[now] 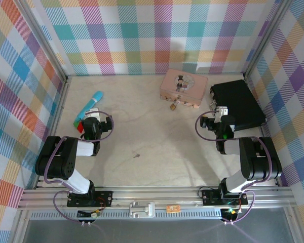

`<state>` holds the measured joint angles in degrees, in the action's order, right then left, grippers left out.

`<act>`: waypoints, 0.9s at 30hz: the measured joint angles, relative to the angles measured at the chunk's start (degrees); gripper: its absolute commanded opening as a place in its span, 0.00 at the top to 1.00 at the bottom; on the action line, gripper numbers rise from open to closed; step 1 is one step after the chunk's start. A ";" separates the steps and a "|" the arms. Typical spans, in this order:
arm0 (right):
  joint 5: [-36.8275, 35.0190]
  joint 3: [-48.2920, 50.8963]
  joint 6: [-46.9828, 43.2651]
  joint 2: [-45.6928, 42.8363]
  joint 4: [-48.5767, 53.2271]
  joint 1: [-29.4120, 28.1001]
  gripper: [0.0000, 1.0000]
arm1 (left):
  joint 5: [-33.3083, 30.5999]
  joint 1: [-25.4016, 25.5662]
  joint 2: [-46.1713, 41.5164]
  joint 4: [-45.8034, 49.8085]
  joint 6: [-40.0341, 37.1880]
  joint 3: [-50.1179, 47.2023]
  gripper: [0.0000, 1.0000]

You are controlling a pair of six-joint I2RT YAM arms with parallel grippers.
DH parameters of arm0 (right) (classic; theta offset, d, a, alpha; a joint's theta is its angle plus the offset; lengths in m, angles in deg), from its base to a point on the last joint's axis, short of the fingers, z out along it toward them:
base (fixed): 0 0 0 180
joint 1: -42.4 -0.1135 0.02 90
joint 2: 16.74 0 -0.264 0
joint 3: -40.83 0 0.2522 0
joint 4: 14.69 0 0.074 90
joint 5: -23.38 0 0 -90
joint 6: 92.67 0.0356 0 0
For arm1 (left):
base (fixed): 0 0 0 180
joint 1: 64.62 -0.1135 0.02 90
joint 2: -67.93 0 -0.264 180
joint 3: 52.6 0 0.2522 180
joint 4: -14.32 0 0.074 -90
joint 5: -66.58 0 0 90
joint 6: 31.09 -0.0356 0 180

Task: Unlock the padlock with the key

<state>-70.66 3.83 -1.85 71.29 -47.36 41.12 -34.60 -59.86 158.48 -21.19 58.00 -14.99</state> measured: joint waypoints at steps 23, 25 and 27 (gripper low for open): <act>7.17 -48.57 17.16 4.59 50.93 -0.22 0.20 | 2.21 4.72 -10.58 52.30 18.25 38.25 0.00; 8.52 -54.53 18.56 9.40 54.95 -0.28 0.21 | 2.89 7.28 -10.60 54.55 20.15 36.44 0.00; 9.16 -61.18 19.23 14.95 59.19 -0.44 0.22 | 3.74 9.40 -10.80 57.37 22.10 34.16 0.01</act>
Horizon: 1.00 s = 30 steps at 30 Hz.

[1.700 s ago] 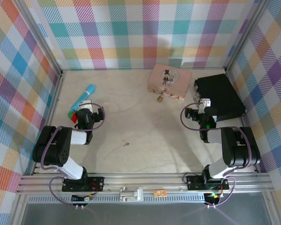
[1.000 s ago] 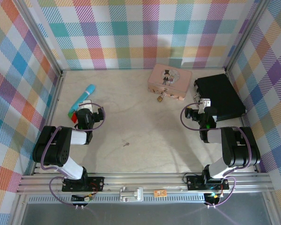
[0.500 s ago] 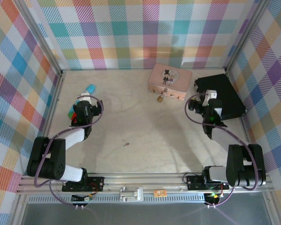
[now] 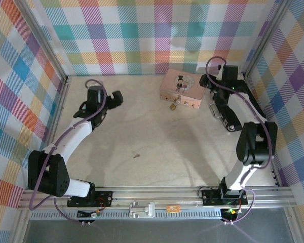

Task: Unlock the padlock with the key

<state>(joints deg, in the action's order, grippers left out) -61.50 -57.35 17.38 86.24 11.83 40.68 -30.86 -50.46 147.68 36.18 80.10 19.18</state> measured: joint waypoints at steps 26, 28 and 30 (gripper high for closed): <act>-3.78 -19.87 -1.81 21.92 15.56 -4.92 0.43 | 6.84 -0.17 -1.68 0.39 9.49 -10.91 0.00; -3.74 -19.65 -2.95 21.92 14.73 -5.75 0.48 | 7.41 -0.48 -1.53 -0.17 9.70 -10.99 0.00; -3.43 -19.28 -4.20 21.92 13.81 -7.04 0.50 | 7.69 -0.55 -1.68 -1.01 9.90 -11.02 0.00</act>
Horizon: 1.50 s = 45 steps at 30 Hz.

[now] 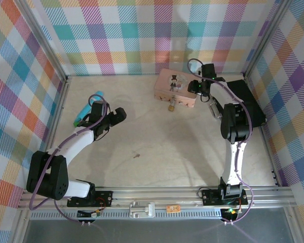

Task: Unlock the padlock with the key

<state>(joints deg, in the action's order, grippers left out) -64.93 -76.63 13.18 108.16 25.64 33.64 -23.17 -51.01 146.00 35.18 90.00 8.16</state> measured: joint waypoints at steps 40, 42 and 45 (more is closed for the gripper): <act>-5.73 22.60 -4.87 -25.77 7.65 -37.22 0.50 | -4.39 -1.09 -12.70 5.92 2.25 -6.56 0.01; -5.35 24.37 -1.60 -25.18 7.72 -42.18 0.53 | -4.42 -1.46 -14.12 6.08 2.93 -7.54 0.00; -5.35 25.40 2.82 -23.08 7.76 -48.37 0.54 | -4.39 -2.12 -15.89 6.36 4.11 -9.11 0.00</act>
<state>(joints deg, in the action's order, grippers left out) -70.28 -51.23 16.00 85.08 33.40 -14.72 -27.56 -53.13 130.11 41.54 94.11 -0.95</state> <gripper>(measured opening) 0.469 0.995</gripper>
